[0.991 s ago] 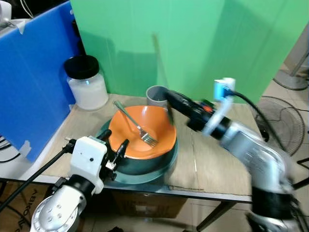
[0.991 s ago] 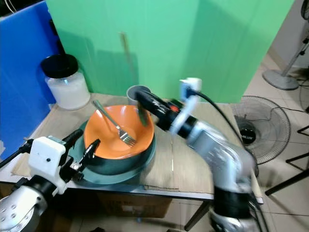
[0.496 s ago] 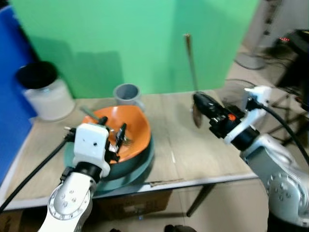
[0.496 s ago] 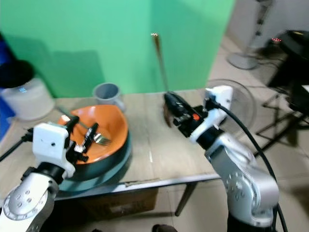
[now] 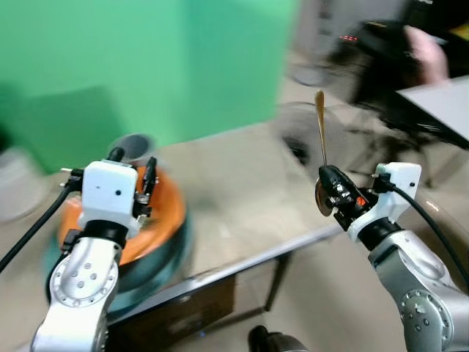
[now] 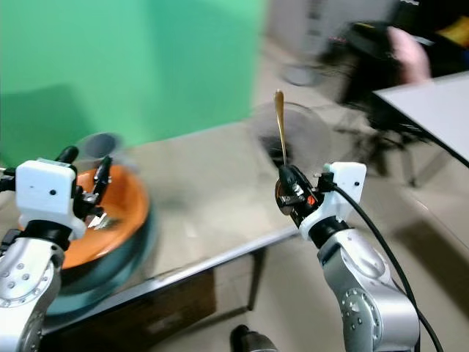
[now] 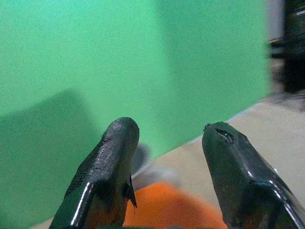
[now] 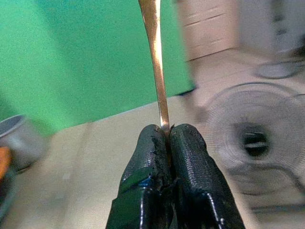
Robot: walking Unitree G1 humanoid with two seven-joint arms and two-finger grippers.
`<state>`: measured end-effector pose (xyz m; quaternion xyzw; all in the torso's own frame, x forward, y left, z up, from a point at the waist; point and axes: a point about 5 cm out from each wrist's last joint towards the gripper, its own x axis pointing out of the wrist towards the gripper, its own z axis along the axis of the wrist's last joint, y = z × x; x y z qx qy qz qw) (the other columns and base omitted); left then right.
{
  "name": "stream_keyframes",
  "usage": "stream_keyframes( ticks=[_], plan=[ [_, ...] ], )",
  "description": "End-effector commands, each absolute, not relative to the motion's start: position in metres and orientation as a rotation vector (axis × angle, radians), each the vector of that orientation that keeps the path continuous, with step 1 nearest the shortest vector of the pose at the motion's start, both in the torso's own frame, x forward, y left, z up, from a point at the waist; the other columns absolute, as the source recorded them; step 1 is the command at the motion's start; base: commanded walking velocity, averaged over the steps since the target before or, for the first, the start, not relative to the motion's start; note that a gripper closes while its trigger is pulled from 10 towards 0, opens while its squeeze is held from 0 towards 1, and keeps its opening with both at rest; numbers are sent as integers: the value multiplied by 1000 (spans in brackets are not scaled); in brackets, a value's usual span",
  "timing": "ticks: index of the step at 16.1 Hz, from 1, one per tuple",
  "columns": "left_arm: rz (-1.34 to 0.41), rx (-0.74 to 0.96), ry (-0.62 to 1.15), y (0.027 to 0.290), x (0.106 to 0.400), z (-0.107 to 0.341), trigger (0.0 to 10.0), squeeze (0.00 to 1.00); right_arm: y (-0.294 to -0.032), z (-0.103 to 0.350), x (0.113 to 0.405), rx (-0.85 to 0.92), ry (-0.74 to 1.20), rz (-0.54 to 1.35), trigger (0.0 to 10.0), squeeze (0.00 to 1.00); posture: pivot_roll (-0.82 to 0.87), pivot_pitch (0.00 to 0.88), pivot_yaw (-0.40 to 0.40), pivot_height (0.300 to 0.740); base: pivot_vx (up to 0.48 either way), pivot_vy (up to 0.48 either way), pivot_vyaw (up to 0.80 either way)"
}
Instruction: Setting the table
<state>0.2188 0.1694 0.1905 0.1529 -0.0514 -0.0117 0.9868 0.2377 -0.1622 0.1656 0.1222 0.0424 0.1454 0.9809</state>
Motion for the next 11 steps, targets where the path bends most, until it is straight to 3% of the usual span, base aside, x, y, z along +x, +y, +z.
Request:
stream_keyframes(
  ticks=[1, 11],
  plan=[
    [-32, 312, -86, 167, 221, 188, 10000, 0, -160, 174, 235, 235, 37, 291, 10000, 0, -65, 0, 32, 740, 0, 0, -800],
    [-61, 295, -55, 157, 220, 178, 10000, 0, -167, 168, 232, 205, 60, 229, 10000, 0, -88, 0, 25, 740, 0, 0, -800]
  ],
)
